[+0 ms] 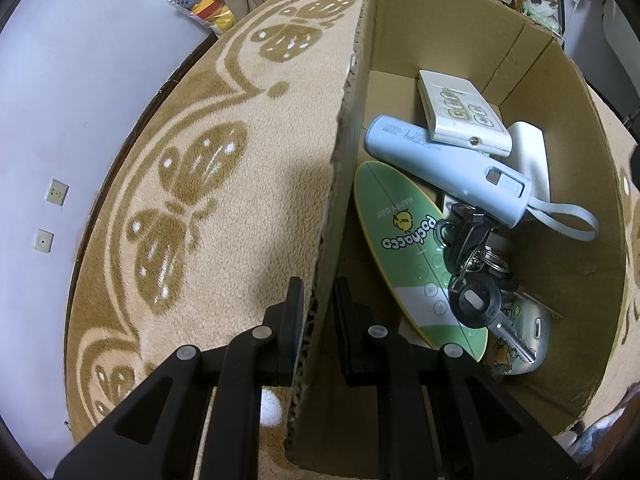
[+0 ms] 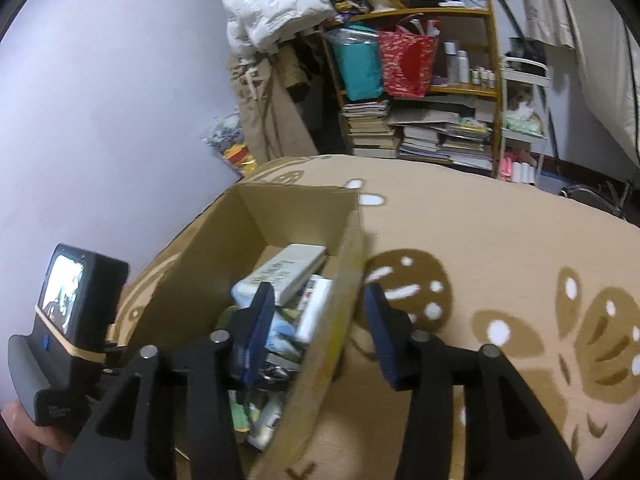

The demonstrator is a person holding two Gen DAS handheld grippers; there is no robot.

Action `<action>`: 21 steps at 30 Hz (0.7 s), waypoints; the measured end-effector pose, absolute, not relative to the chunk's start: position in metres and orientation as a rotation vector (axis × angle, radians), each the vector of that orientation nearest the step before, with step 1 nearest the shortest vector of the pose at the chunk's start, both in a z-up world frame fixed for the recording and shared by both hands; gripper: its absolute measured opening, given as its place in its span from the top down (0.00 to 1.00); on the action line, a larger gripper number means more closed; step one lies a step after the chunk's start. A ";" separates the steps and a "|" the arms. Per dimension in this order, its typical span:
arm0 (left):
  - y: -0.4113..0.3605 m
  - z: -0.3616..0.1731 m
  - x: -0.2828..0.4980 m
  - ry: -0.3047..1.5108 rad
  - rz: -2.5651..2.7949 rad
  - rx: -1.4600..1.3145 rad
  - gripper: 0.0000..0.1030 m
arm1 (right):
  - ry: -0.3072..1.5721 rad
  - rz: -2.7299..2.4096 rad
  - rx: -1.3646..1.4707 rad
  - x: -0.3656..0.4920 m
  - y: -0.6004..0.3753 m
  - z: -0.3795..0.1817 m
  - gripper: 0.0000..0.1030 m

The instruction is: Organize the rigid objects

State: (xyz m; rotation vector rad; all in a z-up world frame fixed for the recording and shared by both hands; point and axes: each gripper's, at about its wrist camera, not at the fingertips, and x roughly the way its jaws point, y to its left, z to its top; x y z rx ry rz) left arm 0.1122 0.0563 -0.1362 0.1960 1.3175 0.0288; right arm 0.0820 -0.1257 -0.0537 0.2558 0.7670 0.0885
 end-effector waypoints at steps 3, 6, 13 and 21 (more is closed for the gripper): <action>0.056 -0.135 0.111 1.314 0.029 0.196 0.85 | 0.779 0.053 0.262 0.080 -0.135 -0.055 0.36; 0.057 -0.133 0.111 1.310 0.028 0.185 0.85 | 0.798 0.011 0.259 0.078 -0.142 -0.057 0.22; 0.056 -0.117 0.105 1.263 0.024 0.180 0.85 | 0.825 -0.047 0.221 0.067 -0.147 -0.058 0.07; 0.058 -0.082 0.090 1.160 0.006 0.154 0.61 | 0.796 -0.106 0.206 0.044 -0.157 -0.044 0.00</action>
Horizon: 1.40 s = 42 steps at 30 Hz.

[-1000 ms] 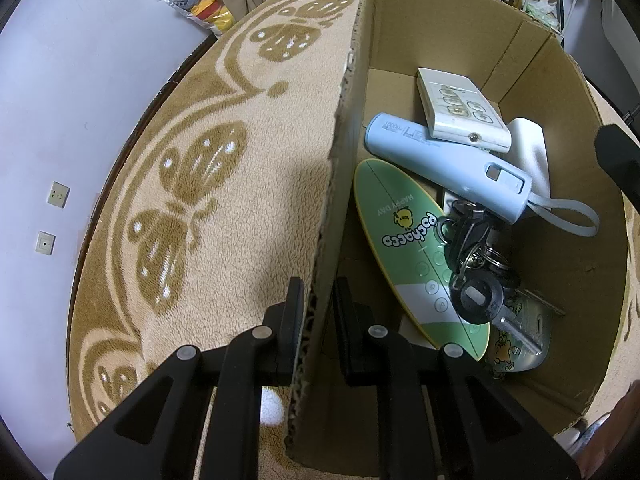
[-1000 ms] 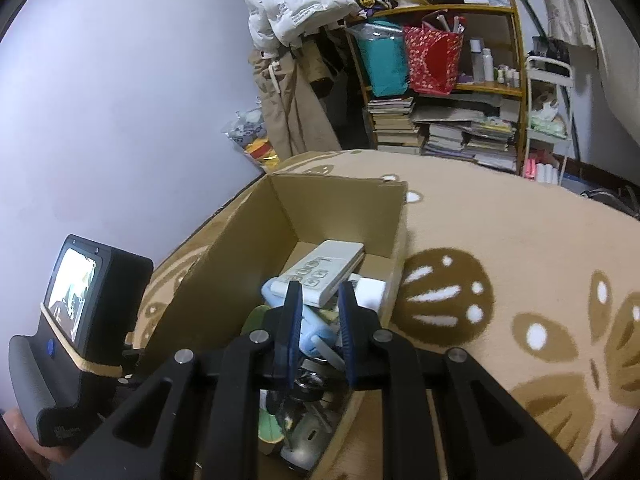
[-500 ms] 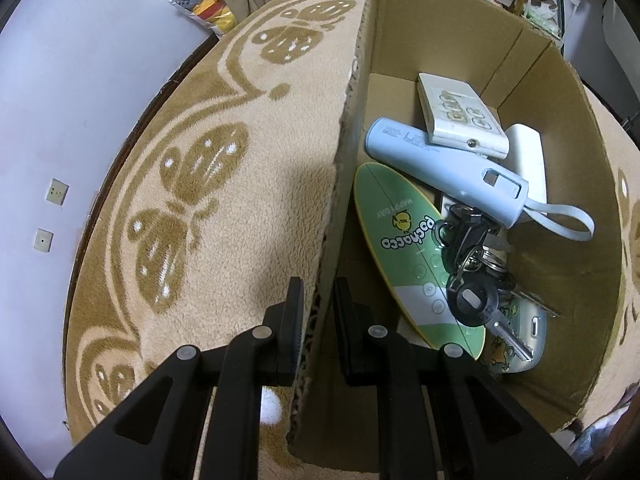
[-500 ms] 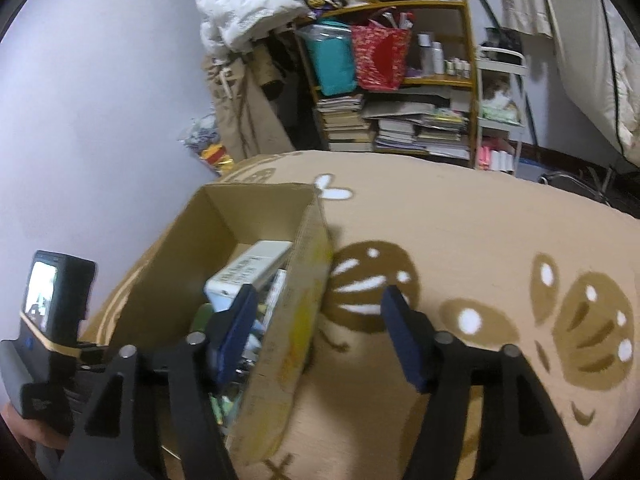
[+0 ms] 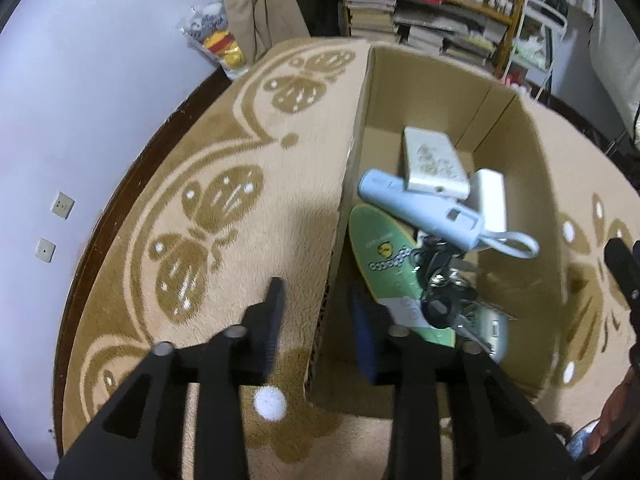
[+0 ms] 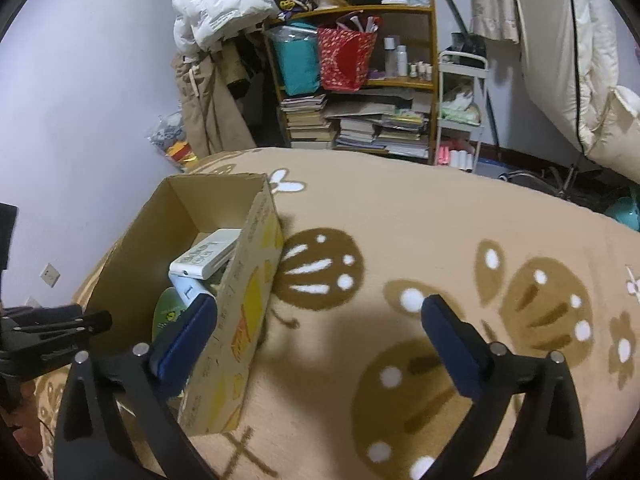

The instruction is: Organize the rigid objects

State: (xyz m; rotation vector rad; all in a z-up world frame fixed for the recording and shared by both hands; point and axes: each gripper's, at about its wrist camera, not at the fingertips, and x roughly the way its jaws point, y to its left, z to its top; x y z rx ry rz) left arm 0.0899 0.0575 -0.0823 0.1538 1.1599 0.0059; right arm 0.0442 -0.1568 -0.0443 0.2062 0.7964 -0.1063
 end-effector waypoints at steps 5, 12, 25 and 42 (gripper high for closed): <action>0.048 -0.062 0.073 1.079 -0.005 0.203 0.43 | 0.788 -0.114 0.213 0.030 -0.165 -0.033 0.00; 0.044 -0.039 0.052 0.995 0.003 0.217 0.10 | 0.798 -0.122 0.189 0.012 -0.165 -0.025 0.00; 0.047 -0.007 0.013 0.887 -0.032 0.157 0.01 | 0.742 -0.123 0.163 -0.026 -0.162 -0.004 0.00; 0.046 0.020 -0.046 0.706 -0.057 0.179 0.01 | 0.572 -0.091 0.218 -0.072 -0.165 0.015 0.00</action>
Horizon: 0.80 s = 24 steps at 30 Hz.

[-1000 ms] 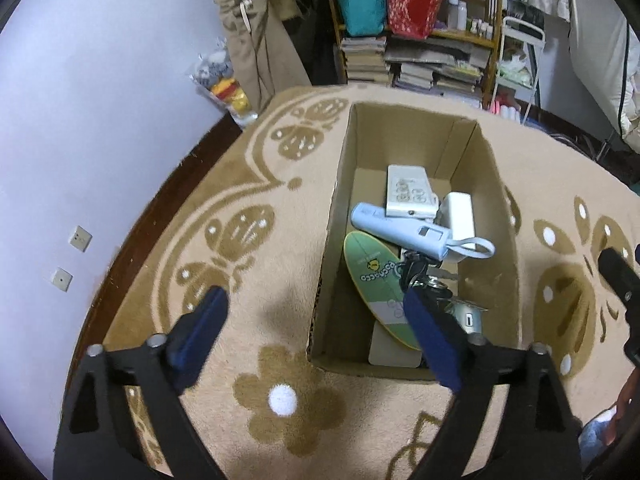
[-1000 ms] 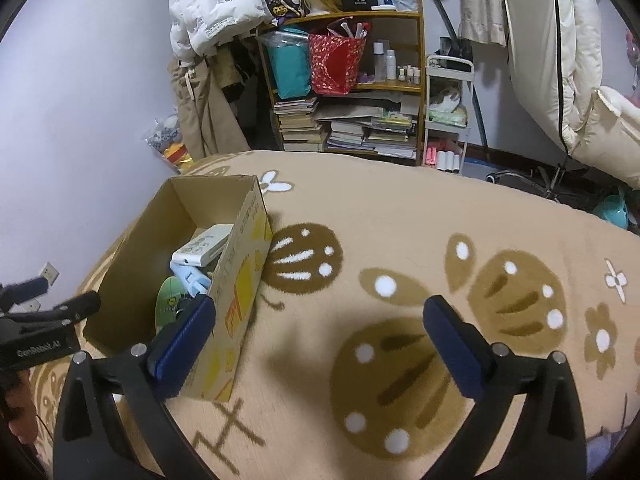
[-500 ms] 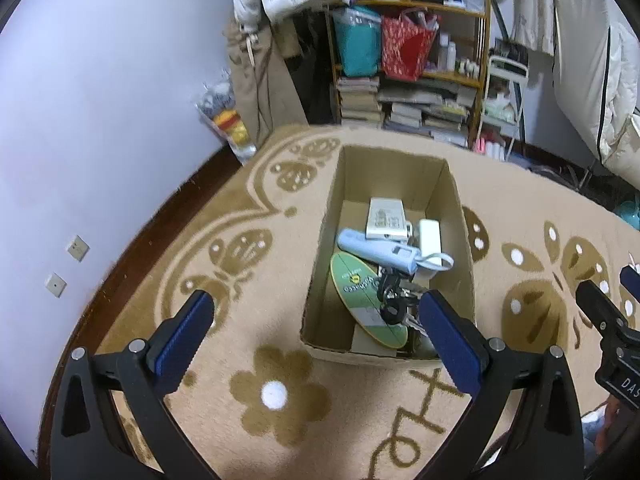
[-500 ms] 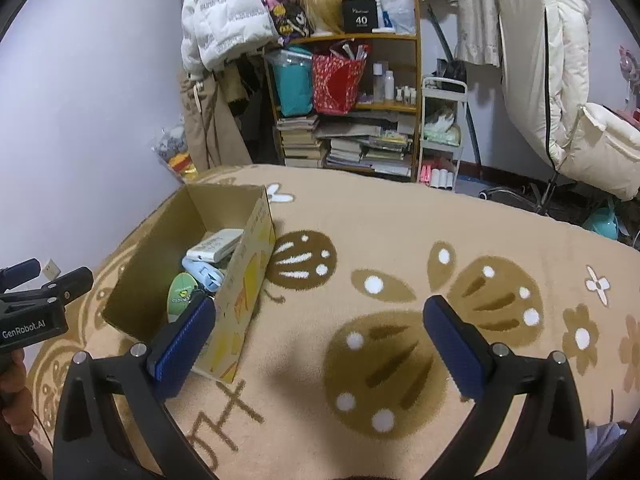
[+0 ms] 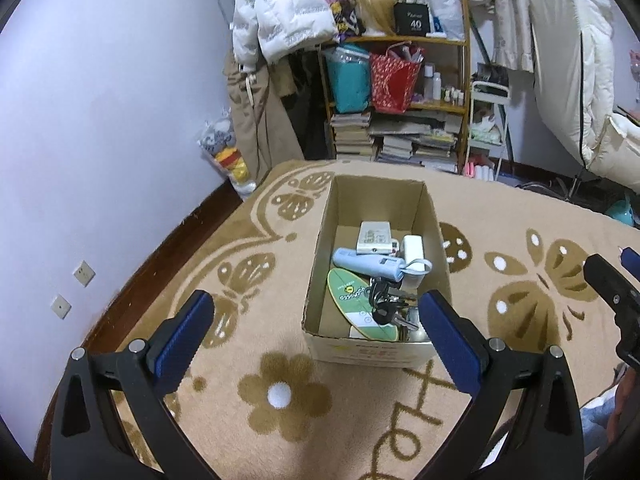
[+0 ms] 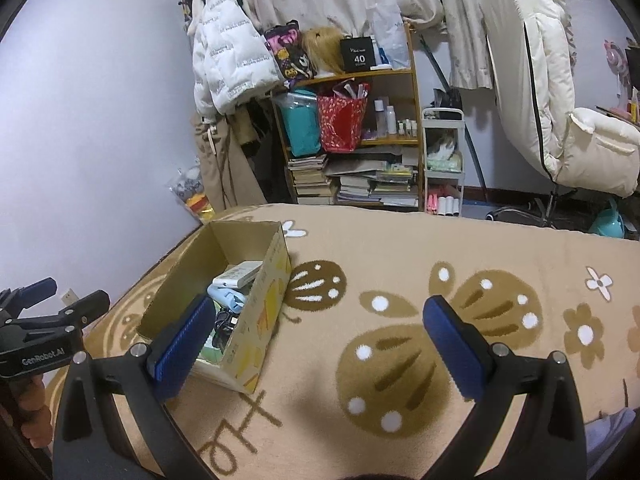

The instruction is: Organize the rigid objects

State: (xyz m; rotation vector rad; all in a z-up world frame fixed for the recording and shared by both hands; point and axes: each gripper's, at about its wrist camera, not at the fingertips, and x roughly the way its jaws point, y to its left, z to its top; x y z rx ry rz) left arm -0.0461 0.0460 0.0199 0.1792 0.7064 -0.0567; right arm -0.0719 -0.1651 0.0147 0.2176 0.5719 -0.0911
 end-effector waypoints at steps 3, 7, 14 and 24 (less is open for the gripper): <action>0.048 0.022 -0.055 0.679 -0.063 0.157 0.01 | 0.559 -0.090 0.233 -0.076 -0.166 0.011 0.00; 0.046 0.019 -0.060 0.668 -0.067 0.166 0.01 | 0.554 -0.090 0.235 -0.079 -0.170 0.008 0.00; 0.037 0.007 -0.058 0.692 -0.073 0.196 0.01 | 0.553 -0.120 0.248 -0.084 -0.181 -0.002 0.00; 0.034 0.004 -0.057 0.698 -0.074 0.204 0.01 | 0.564 -0.135 0.248 -0.084 -0.186 -0.004 0.00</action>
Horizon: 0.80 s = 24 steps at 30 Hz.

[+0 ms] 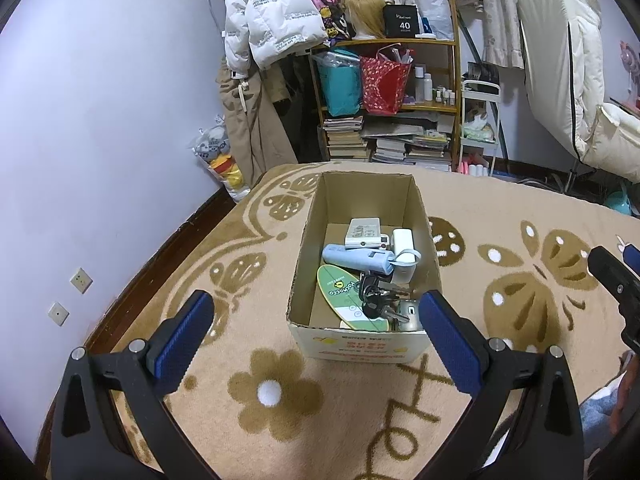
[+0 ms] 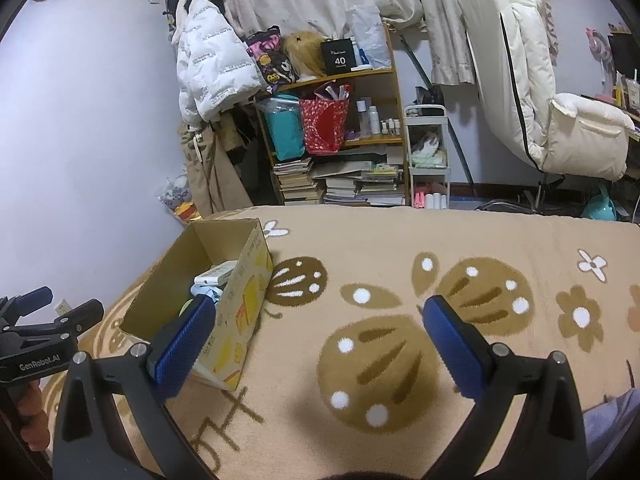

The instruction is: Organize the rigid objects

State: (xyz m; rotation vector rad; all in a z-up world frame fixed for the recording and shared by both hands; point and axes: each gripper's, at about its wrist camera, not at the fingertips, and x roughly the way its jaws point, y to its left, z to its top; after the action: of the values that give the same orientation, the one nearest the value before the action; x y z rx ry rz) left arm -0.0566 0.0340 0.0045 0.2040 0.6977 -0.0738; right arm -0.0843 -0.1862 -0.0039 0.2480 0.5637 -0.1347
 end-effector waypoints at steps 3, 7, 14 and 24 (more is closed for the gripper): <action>0.033 0.006 -0.055 0.702 -0.081 0.203 0.01 | 0.572 -0.135 0.239 -0.082 -0.184 -0.005 0.00; 0.030 0.006 -0.054 0.684 -0.076 0.222 0.01 | 0.587 -0.132 0.238 -0.078 -0.183 -0.009 0.00; 0.026 0.003 -0.050 0.697 -0.090 0.224 0.01 | 0.584 -0.147 0.194 -0.076 -0.175 -0.012 0.00; 0.022 0.000 -0.050 0.691 -0.084 0.255 0.01 | 0.591 -0.131 0.204 -0.074 -0.173 -0.016 0.00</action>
State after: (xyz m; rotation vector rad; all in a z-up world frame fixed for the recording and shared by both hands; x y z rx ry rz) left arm -0.0500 0.0217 -0.0002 0.2548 0.6907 -0.0844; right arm -0.0739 -0.1732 -0.0156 0.2042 0.5914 -0.1313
